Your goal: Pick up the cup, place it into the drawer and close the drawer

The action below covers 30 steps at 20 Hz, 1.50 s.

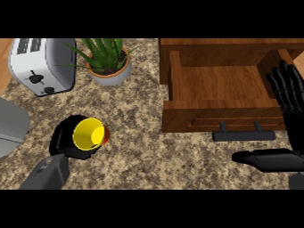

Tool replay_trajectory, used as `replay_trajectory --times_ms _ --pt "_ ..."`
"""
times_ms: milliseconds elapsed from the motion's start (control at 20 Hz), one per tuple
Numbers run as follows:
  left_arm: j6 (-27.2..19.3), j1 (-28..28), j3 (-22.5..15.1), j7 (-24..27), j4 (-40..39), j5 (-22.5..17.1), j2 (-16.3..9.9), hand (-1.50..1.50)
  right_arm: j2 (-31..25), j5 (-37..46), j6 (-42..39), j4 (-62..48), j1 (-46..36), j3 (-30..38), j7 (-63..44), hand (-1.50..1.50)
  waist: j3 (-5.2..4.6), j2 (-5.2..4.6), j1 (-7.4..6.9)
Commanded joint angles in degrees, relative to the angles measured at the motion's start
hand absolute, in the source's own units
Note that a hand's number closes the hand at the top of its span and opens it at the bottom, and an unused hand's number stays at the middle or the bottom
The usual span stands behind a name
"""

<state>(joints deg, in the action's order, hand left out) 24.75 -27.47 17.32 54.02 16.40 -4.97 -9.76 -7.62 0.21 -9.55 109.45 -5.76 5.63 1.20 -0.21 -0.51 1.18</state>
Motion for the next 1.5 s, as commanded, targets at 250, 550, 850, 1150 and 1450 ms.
replay_trajectory --times_ms 250,550,850,1150,1450 --pt "1.0 2.2 5.0 11.2 1.5 -4.4 -1.8 1.5 -0.9 -1.7 -0.9 1.2 0.5 1.5 -0.8 -1.5 0.03 0.09 -0.09" --pt "1.8 -1.4 4.3 9.9 6.6 -5.3 -1.1 1.5 -0.5 0.0 -1.0 -1.8 1.5 1.0 2.3 -1.5 0.14 0.28 -0.61" --pt "-0.4 -5.6 0.6 2.1 13.4 -4.5 0.6 1.5 -0.6 -0.8 -0.5 -0.3 0.8 1.5 -0.4 -1.5 0.23 0.59 -1.09" --pt "-11.2 -10.8 -3.5 -5.9 24.9 -3.1 5.5 1.5 -2.7 -4.5 -3.0 4.2 5.0 4.8 -1.0 -1.5 0.27 0.96 -0.73" --pt "-16.2 -10.4 -9.3 -20.9 41.6 -4.2 9.6 1.5 -2.6 -3.5 -1.9 1.6 1.8 4.9 -1.7 -1.5 0.26 0.91 -1.64"
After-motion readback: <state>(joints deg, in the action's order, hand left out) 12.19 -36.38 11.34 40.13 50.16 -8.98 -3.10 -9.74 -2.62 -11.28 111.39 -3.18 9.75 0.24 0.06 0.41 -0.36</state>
